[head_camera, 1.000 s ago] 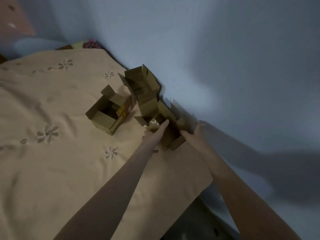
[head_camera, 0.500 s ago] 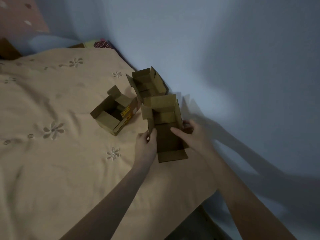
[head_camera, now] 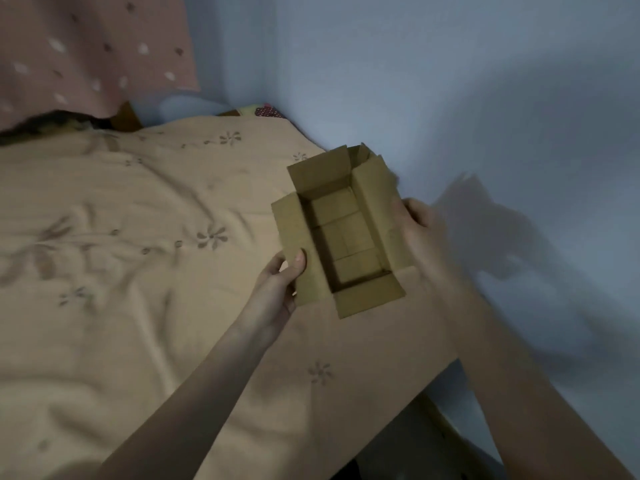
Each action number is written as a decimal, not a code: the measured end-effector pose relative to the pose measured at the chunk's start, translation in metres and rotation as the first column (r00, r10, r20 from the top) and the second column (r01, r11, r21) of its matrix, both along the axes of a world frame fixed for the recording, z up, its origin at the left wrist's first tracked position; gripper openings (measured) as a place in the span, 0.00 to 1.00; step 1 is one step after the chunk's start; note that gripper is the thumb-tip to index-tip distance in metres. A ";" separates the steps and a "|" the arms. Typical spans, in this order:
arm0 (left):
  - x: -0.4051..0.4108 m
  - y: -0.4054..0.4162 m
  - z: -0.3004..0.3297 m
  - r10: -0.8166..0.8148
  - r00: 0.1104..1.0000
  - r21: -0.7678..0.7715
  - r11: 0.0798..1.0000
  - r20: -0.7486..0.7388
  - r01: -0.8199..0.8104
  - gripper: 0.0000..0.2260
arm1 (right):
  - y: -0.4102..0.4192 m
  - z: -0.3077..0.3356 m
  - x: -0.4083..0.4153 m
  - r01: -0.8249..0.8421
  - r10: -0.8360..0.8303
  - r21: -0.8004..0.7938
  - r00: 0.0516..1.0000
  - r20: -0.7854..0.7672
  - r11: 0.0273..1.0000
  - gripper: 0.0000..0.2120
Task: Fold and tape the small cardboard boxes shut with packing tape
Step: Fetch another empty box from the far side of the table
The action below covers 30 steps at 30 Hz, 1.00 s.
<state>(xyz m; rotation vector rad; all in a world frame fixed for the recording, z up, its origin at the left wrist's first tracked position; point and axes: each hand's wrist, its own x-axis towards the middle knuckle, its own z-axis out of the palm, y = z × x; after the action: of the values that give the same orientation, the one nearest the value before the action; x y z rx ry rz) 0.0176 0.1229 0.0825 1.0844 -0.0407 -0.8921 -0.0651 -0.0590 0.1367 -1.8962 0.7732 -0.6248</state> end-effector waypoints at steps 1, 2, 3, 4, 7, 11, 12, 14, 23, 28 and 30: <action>0.003 0.021 0.005 -0.023 0.999 -0.002 1.000 0.031 0.023 0.20 | 0.017 0.004 0.000 -0.012 0.012 0.004 1.000 0.020 1.000 0.19; 0.006 0.043 0.010 -0.053 0.997 0.000 0.999 0.062 0.053 0.20 | 0.035 0.008 0.000 -0.026 0.026 0.019 0.999 0.033 0.999 0.18; 0.008 0.064 0.016 -0.084 0.992 0.010 0.996 0.098 0.083 0.21 | 0.052 0.010 -0.001 -0.042 0.040 0.040 0.999 0.037 0.998 0.17; 0.011 0.085 0.022 -0.112 0.983 0.038 0.993 0.146 0.108 0.21 | 0.070 0.012 -0.002 -0.055 0.054 0.045 0.998 0.027 0.997 0.15; 0.016 0.138 0.037 -0.172 0.920 0.193 0.975 0.352 0.109 0.26 | 0.120 0.018 -0.002 -0.124 0.121 -0.088 0.992 -0.038 0.988 0.15; 0.020 0.193 0.052 0.003 0.832 0.266 0.947 0.555 -0.180 0.31 | 0.176 0.039 -0.002 -0.279 0.254 -0.267 0.959 -0.125 0.922 0.16; 0.021 0.206 0.055 0.048 0.811 0.252 0.938 0.583 -0.237 0.27 | 0.188 0.044 -0.002 -0.329 0.288 -0.294 0.942 -0.175 0.897 0.17; 0.024 0.232 0.060 0.059 0.784 0.273 0.919 0.619 -0.284 0.18 | 0.209 0.051 0.001 -0.429 0.356 -0.314 0.896 -0.263 0.847 0.15; -0.024 0.338 0.044 0.163 0.713 0.354 0.779 0.682 -0.517 0.07 | 0.295 0.036 -0.011 -0.476 0.458 -0.231 0.880 -0.126 0.849 0.14; -0.054 0.402 0.026 0.345 0.733 0.369 0.692 0.586 -0.621 0.09 | 0.333 0.010 -0.032 -0.456 0.451 0.028 0.868 -0.210 0.890 0.38; -0.062 0.425 0.023 0.365 0.726 0.383 0.665 0.583 -0.642 0.08 | 0.355 0.002 -0.040 -0.480 0.483 0.088 0.825 -0.292 0.873 0.39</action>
<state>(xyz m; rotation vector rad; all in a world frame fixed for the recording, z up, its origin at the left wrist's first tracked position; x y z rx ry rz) -0.0449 0.5479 0.1052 1.7469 0.1515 -0.0722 -0.1047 0.2964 0.1389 -2.0979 0.4445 -0.0055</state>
